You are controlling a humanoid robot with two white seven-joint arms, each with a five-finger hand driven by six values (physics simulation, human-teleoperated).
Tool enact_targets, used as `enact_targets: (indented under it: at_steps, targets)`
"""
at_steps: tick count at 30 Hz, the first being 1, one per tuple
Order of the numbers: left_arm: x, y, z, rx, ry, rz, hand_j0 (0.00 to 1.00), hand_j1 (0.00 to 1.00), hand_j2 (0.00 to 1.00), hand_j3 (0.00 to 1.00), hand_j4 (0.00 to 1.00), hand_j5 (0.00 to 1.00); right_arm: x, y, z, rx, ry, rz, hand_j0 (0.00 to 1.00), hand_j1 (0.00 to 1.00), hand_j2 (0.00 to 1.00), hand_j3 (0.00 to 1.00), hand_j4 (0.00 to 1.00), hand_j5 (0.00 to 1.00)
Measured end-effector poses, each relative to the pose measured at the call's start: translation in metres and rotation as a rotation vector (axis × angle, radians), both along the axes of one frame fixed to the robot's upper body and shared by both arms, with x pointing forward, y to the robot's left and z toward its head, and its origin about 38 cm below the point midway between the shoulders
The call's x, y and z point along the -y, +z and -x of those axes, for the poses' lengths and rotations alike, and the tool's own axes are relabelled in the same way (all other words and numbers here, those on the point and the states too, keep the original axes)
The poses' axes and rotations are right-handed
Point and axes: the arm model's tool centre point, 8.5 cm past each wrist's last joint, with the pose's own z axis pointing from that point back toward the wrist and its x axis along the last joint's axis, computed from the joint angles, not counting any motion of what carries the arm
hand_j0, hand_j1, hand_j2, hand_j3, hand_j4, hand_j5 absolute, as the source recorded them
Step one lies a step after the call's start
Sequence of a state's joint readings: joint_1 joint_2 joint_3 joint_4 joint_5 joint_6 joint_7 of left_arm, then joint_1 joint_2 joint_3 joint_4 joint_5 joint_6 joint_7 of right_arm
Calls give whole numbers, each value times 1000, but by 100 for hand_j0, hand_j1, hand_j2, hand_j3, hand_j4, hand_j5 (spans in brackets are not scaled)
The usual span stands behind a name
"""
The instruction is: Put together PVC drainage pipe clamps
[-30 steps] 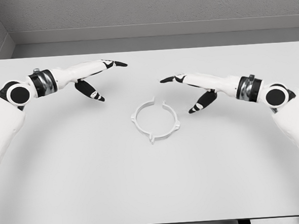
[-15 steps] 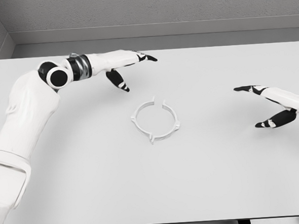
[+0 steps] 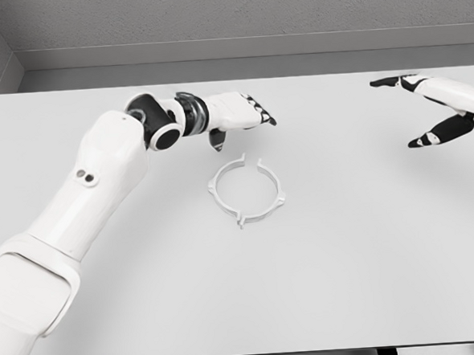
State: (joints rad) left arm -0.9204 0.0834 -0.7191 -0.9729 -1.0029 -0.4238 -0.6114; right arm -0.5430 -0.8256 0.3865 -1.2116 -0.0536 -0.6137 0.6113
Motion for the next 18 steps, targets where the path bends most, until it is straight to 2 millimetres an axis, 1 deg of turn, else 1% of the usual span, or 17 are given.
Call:
enact_targets:
  at_steps: [4,10,14,17,18]
  targets:
    - [7,-8,4,-4,-4,-26,100,100,100,100,100,100,-2,-3,0,-7,6,3,100,100,100,100,100,100]
    - [9,-10,5,2,-8,-31,100,100,100,100,100,100,-8,-1,-2,0,16,1,100,100,100,100,100,100]
    - [13,-10,6,15,-17,-16,100,100,100,100,100,100,-14,4,-7,20,27,21,100,100,100,100,100,100]
    - [16,-12,8,21,-26,-7,100,100,100,100,100,100,-23,18,-17,64,38,57,100,100,100,100,100,100]
    - [17,-12,8,23,-29,-4,100,100,100,100,100,100,-25,17,-18,68,41,69,100,100,100,100,100,100]
